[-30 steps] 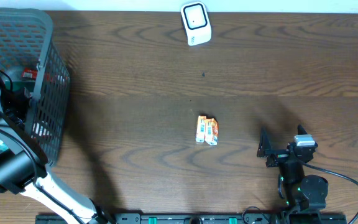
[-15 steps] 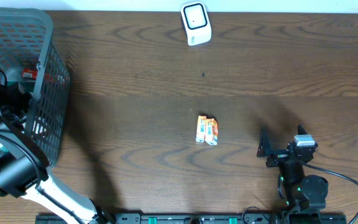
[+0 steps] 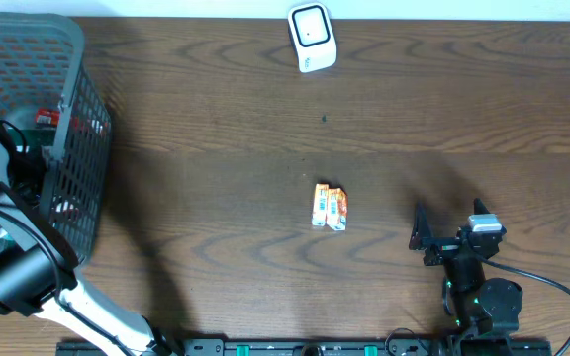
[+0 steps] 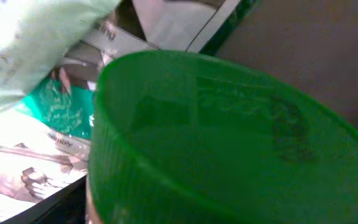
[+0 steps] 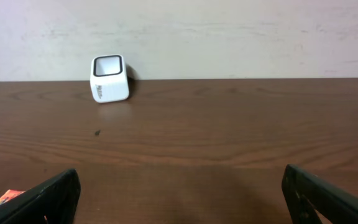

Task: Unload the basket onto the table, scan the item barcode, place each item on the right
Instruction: 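Reach into the basket and grasp the green-lidded jar with left gripper, then carry the green-lidded jar out and set it beside the orange packs, then open the left gripper off the jar and move it into the basket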

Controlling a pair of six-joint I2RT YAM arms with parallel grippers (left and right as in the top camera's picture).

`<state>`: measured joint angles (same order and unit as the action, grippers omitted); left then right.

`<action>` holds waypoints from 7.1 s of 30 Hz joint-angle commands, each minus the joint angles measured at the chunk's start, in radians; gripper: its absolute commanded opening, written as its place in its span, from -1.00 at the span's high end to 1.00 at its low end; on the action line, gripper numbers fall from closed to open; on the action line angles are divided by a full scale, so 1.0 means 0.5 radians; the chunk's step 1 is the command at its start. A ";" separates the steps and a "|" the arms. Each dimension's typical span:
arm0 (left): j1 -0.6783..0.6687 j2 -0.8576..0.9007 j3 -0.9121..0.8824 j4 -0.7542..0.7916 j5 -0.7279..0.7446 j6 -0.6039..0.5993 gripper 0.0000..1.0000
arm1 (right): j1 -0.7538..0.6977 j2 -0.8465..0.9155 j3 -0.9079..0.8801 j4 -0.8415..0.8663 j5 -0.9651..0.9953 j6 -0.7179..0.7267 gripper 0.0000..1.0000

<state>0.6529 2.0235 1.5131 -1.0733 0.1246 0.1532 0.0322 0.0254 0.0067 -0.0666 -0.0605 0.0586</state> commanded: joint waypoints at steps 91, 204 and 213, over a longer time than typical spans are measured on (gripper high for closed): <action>-2.146 -0.637 -0.674 0.596 0.567 -0.661 -0.81 | 0.012 -0.002 -0.002 -0.006 -0.017 -0.023 -0.99; -2.481 -0.776 -0.906 1.058 0.146 -1.214 -0.90 | 0.012 -0.002 -0.002 -0.006 -0.017 -0.023 -0.99; -2.480 -1.070 -0.732 0.828 -0.321 -1.057 -0.91 | 0.012 -0.002 -0.002 -0.006 -0.017 -0.023 -0.99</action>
<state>-0.5919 1.5452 1.0611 -0.6151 0.0978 -0.4343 0.0322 0.0254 0.0067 -0.0662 -0.0601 0.0586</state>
